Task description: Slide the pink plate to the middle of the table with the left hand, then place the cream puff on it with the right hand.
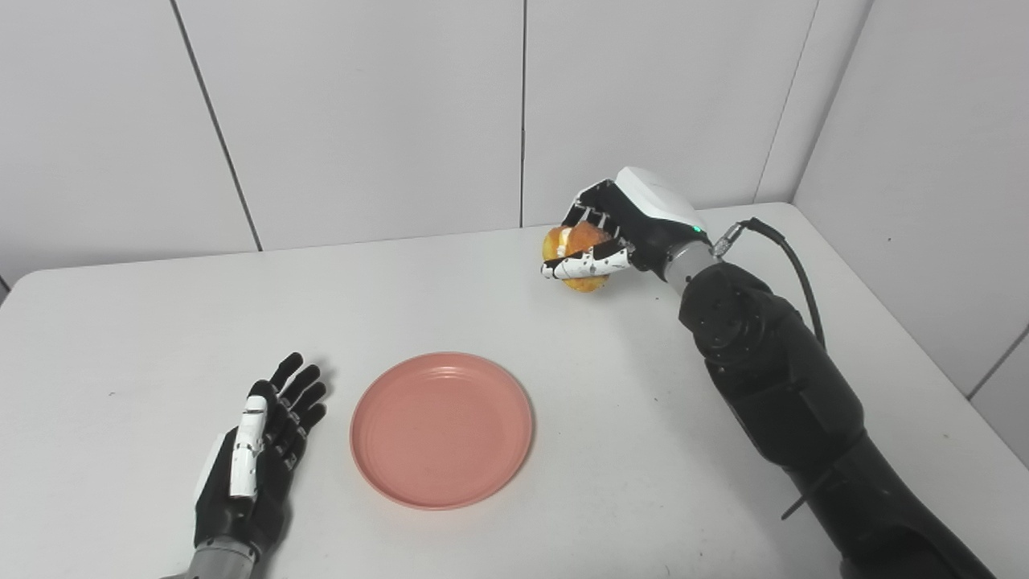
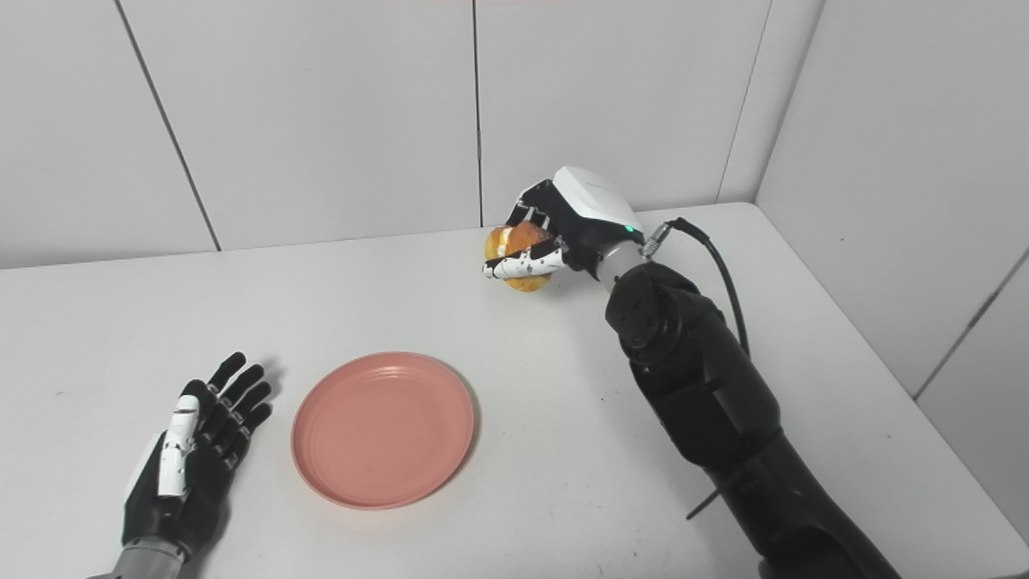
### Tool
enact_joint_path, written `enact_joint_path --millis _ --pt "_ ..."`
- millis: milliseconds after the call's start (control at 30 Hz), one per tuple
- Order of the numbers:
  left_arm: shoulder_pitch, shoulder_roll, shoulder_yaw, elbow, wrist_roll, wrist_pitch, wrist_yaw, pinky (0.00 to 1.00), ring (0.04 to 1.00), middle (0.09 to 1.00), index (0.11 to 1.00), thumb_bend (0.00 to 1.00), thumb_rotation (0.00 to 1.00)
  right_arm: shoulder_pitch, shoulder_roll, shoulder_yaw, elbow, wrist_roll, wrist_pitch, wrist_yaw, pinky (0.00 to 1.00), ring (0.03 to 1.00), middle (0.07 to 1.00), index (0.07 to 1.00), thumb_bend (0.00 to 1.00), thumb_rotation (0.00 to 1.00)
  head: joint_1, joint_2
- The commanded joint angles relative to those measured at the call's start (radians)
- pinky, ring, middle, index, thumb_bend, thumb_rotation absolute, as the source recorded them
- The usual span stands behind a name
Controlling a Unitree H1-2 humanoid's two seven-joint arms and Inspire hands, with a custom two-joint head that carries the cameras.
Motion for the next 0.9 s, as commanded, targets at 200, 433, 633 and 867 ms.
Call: enact_joint_path --millis 200,433,633,867 --pt "0.035 -0.058 -0.029 -0.096 0.093 -0.026 0.068 0.94 0.922 0.914 0.891 0.49 1.0 -0.052 0.038 0.08 -0.121 -0.006 -0.026 0.065 0.28 0.341 0.418 0.493 0.37 0.19 0.07 0.013" --pt "0.068 -0.086 -0.067 -0.127 0.188 -0.069 0.103 0.93 0.927 0.919 0.899 0.49 1.0 -0.031 0.077 0.139 -0.144 -0.006 -0.035 0.097 0.26 0.321 0.403 0.476 0.39 0.12 0.129 0.032" --pt "0.089 -0.107 -0.104 -0.158 0.285 -0.094 0.149 0.91 0.911 0.91 0.89 0.49 1.0 -0.011 0.094 0.195 -0.122 -0.025 -0.05 0.113 0.26 0.319 0.4 0.49 0.39 0.15 0.166 0.043" --pt "0.098 -0.11 -0.145 -0.165 0.373 -0.128 0.169 0.91 0.913 0.919 0.904 0.51 1.0 0.024 0.116 0.244 -0.073 -0.03 -0.065 0.12 0.29 0.367 0.452 0.574 0.39 0.19 0.195 0.052"
